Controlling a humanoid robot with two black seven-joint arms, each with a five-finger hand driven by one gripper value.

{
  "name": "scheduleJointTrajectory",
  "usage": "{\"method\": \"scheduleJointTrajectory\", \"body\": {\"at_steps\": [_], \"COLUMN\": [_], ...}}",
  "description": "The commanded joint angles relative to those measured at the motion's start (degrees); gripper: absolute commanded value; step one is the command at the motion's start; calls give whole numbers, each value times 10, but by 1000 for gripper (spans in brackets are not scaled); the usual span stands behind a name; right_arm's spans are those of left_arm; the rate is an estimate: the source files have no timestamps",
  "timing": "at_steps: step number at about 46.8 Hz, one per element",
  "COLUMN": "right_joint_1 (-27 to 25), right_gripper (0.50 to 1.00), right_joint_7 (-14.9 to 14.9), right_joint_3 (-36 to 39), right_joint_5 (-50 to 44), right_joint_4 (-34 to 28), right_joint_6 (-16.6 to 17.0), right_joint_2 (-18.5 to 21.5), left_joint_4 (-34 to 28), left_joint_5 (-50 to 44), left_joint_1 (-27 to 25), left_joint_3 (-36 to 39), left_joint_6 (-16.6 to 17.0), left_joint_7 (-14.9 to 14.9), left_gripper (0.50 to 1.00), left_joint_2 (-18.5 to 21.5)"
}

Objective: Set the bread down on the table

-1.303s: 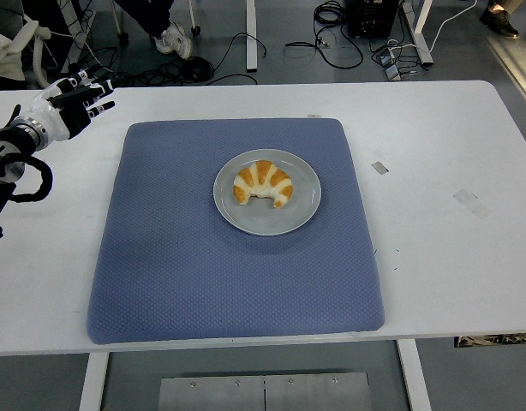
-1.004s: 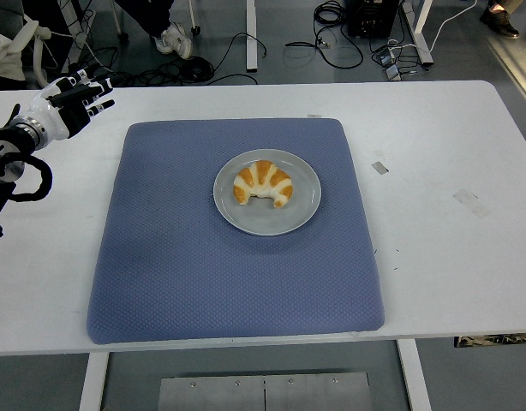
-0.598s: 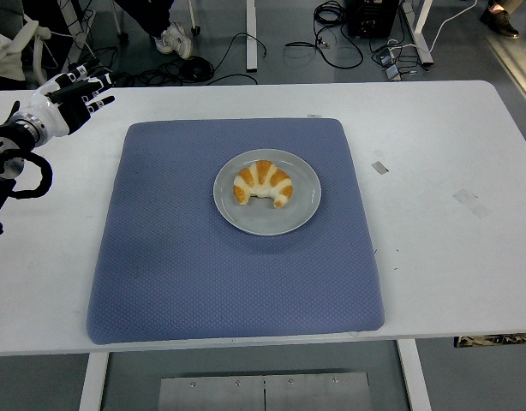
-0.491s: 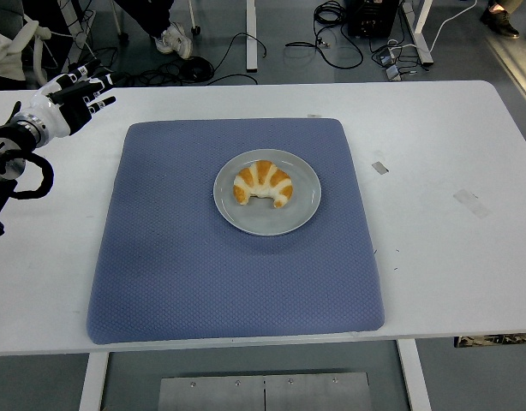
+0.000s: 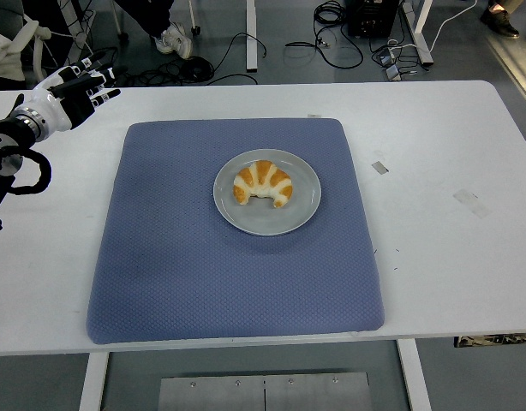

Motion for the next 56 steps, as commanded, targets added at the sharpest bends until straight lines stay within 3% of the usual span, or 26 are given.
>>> {"method": "scheduleJointTrajectory", "body": {"at_steps": [1,15,48,56], "right_joint_1": [0,0,0,0], "right_gripper": [1000,1000,1000,1000], "right_joint_7": [0,0,0,0], "right_joint_3": [0,0,0,0], "right_joint_5": [0,0,0,0], "right_joint_4": [0,0,0,0], "right_joint_6": [0,0,0,0], "right_joint_2": [0,0,0,0], "left_joint_4": [0,0,-6,-38], "left_joint_5": [1,8,87,105], "left_joint_1": [0,-15,-70,-88], "left_joint_3": [6,51,164,195], "left_joint_6": [0,-24,-23,-22], "left_joint_7": [1,1,8,9], "left_gripper": [995,995,995,995], "left_joint_2": [9,10,8,15]}}
